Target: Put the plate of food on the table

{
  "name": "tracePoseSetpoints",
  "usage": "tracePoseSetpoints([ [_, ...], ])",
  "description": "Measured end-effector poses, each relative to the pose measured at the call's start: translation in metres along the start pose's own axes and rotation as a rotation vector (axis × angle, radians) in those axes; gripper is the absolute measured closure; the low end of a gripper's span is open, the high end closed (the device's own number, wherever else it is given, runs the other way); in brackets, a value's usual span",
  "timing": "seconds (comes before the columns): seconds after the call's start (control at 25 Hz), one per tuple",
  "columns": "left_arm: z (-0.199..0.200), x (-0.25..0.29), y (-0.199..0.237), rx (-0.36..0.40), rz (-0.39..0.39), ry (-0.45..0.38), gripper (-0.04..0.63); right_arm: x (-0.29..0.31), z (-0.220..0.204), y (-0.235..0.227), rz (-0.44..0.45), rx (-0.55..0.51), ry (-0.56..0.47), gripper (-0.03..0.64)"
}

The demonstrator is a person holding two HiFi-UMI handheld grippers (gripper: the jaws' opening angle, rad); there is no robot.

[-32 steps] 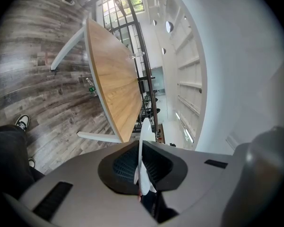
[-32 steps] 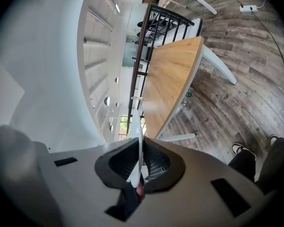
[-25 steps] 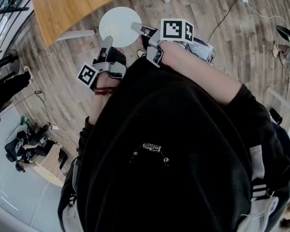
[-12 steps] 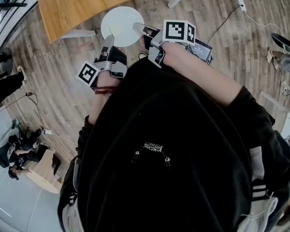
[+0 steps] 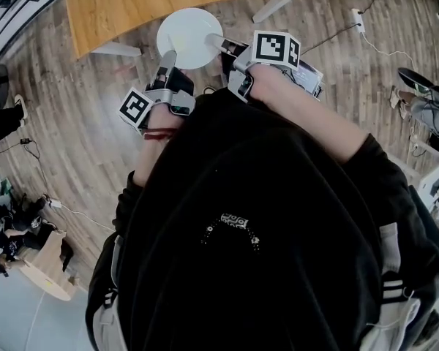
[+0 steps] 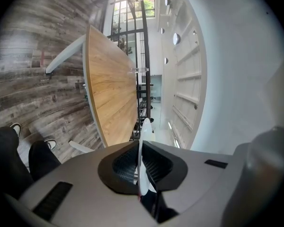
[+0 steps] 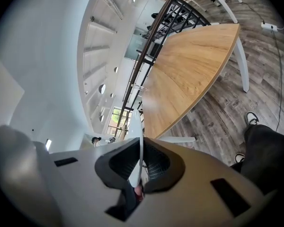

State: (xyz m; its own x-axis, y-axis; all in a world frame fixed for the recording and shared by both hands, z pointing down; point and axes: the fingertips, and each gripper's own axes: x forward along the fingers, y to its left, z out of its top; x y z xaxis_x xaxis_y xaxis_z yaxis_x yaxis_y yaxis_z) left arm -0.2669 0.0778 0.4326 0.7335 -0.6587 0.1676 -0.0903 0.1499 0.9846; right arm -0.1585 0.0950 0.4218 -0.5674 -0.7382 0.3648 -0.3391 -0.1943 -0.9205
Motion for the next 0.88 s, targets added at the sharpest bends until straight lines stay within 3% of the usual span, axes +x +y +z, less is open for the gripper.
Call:
tracePoseSetpoints([
  [0.56, 0.068, -0.015, -0.002, 0.012, 0.002, -0.184, 0.575, 0.078, -0.001, 0.03, 0.067, -0.077, 0.163, 0.584],
  [0.88, 0.098, 0.002, 0.0, 0.029, 0.056, -0.253, 0.575, 0.115, 0.021, 0.034, 0.078, -0.087, 0.241, 0.584],
])
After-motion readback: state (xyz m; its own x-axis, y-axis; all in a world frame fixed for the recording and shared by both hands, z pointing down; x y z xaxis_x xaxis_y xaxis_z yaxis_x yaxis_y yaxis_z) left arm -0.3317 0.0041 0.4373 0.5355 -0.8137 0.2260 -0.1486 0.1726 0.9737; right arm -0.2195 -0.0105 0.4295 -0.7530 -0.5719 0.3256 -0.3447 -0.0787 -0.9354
